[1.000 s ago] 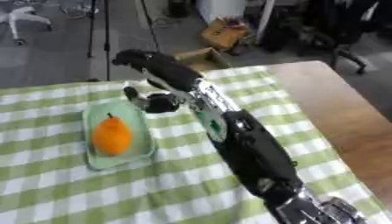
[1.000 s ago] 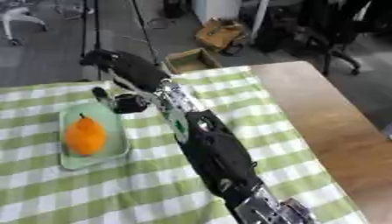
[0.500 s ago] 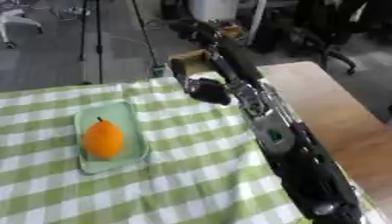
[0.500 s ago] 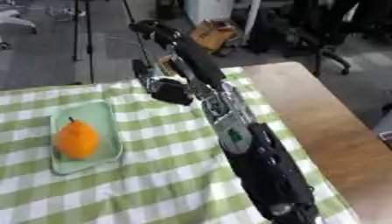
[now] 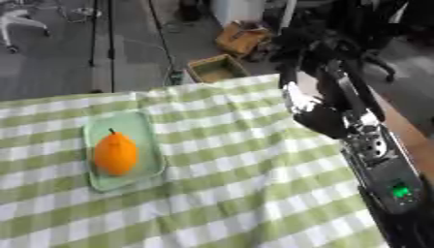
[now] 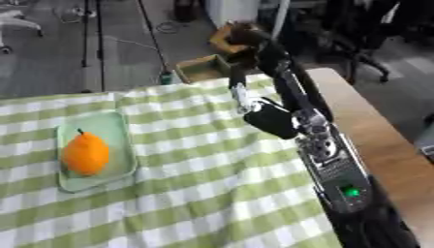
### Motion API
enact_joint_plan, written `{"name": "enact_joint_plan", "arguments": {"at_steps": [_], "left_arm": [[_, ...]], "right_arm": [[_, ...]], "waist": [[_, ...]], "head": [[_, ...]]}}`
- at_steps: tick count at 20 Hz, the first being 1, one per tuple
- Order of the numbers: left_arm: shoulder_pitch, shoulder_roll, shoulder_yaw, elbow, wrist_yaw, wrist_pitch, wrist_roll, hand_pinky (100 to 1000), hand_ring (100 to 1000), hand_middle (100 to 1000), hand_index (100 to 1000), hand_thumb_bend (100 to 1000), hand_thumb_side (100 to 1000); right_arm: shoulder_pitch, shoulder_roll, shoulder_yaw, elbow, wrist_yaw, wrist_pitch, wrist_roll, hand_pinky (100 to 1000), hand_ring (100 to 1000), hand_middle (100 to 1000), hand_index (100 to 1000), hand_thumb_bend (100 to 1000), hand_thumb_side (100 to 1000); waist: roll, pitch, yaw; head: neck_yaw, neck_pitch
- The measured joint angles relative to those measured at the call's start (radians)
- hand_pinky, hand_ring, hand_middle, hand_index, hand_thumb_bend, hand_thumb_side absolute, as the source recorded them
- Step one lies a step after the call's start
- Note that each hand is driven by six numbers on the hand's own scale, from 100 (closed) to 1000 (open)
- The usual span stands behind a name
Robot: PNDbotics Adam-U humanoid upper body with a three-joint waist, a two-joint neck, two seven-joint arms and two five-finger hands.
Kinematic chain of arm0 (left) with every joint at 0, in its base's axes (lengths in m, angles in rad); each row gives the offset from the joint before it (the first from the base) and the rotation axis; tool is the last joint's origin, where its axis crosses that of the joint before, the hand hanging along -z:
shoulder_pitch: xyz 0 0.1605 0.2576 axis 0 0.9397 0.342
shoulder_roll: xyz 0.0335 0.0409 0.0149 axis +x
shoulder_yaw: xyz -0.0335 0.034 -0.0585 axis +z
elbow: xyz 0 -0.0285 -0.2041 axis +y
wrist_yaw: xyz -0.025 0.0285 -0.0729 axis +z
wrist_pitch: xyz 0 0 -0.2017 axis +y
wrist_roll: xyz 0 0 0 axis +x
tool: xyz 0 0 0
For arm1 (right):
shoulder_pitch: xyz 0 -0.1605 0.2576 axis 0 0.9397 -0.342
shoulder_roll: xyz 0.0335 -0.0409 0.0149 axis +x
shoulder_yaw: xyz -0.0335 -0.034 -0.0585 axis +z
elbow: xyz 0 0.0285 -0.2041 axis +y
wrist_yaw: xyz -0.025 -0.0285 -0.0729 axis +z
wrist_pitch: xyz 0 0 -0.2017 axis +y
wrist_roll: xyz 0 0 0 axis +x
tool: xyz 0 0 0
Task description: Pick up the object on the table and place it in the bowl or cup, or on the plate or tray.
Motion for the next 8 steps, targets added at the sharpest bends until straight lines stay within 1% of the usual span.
{"name": "enact_joint_plan", "arguments": {"at_steps": [3,4,6,8], "left_arm": [[0.0,0.0,0.0,0.0,-0.003,-0.001,0.003,775,737,798,899,383,858],[0.0,0.0,0.0,0.0,-0.004,0.0,0.004,775,732,794,886,382,860],[0.001,0.0,0.0,0.0,-0.006,0.001,0.005,775,724,785,875,382,859],[0.003,-0.003,0.0,0.0,-0.007,0.002,0.007,775,721,781,871,383,859]], "right_arm": [[0.019,0.002,-0.013,-0.03,-0.015,0.02,-0.001,677,734,815,933,100,376],[0.021,0.003,-0.016,-0.038,-0.016,0.025,-0.001,676,733,814,933,100,373],[0.031,0.009,-0.021,-0.052,-0.016,0.035,-0.001,672,730,812,932,100,374],[0.044,0.013,-0.027,-0.061,-0.016,0.043,-0.004,670,729,811,932,100,374]], "waist": [[0.0,0.0,-0.002],[0.0,0.0,-0.002],[0.002,0.0,-0.003],[0.002,0.0,-0.001]], "head": [[0.025,0.019],[0.034,0.026],[0.07,0.043],[0.098,0.053]]}}
